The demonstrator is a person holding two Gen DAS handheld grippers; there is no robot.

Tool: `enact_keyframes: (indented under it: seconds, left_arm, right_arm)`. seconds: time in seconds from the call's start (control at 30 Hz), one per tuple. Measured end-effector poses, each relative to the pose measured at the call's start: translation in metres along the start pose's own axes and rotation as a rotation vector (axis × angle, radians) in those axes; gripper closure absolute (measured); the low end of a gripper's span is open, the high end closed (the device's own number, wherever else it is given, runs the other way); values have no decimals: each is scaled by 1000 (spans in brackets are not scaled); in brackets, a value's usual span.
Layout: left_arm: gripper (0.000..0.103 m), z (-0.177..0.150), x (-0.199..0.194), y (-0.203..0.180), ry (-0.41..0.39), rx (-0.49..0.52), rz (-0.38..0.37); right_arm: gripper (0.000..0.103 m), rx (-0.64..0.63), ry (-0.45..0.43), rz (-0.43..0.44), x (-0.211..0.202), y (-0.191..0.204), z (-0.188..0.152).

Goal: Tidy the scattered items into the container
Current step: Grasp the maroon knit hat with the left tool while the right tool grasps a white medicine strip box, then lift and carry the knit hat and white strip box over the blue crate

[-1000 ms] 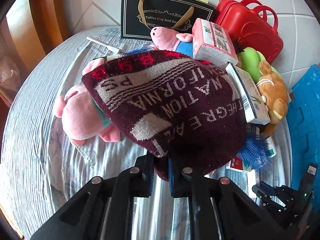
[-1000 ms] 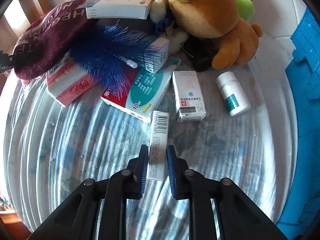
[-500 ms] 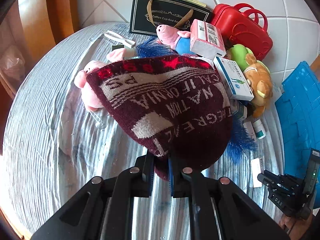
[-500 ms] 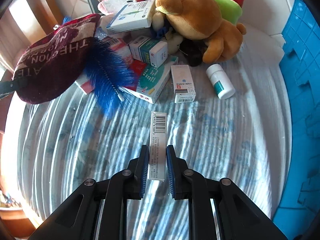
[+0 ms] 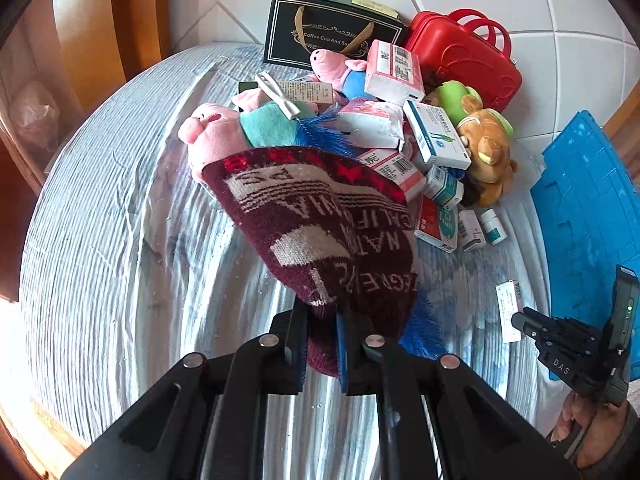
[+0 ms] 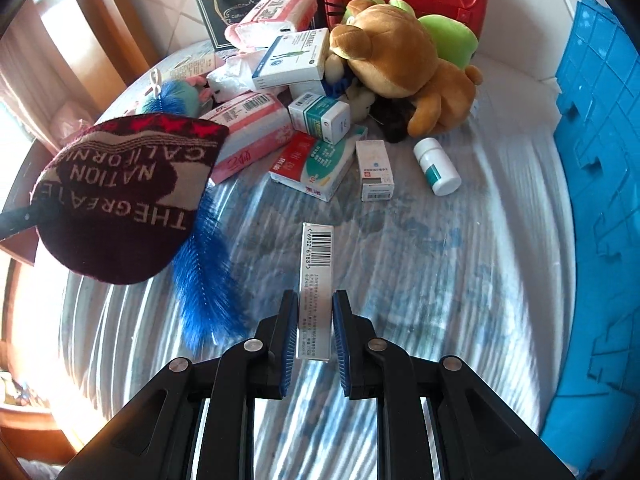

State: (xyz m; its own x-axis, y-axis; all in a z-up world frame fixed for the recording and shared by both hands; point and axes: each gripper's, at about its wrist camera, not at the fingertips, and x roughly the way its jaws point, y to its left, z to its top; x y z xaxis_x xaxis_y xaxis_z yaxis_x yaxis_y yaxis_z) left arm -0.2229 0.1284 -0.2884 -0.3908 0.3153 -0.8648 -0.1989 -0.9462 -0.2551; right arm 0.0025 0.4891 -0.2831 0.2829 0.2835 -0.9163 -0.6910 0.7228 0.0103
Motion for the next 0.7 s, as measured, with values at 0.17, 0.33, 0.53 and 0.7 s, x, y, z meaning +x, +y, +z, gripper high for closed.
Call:
enact_keyframes:
  seconds: [0.17,0.33,0.53,0.7]
  left_arm:
    - [92,-10,-26,-15,-29,24,-16]
    - [92,-15,-51,-27,-67,34,-29]
    - [92,-17,-79,-36,-120,11,-35]
    - [92,-18,-99,-43,-158,-3,-34]
  right_arm:
    - [86,-17,-29,20,-8,2,-1]
    - [86,-32,-53,46,-23,1,-7]
    - [86,-59,-79,69,-39,2,-11]
    - [86,-81,-101,86,-53,1,-12]
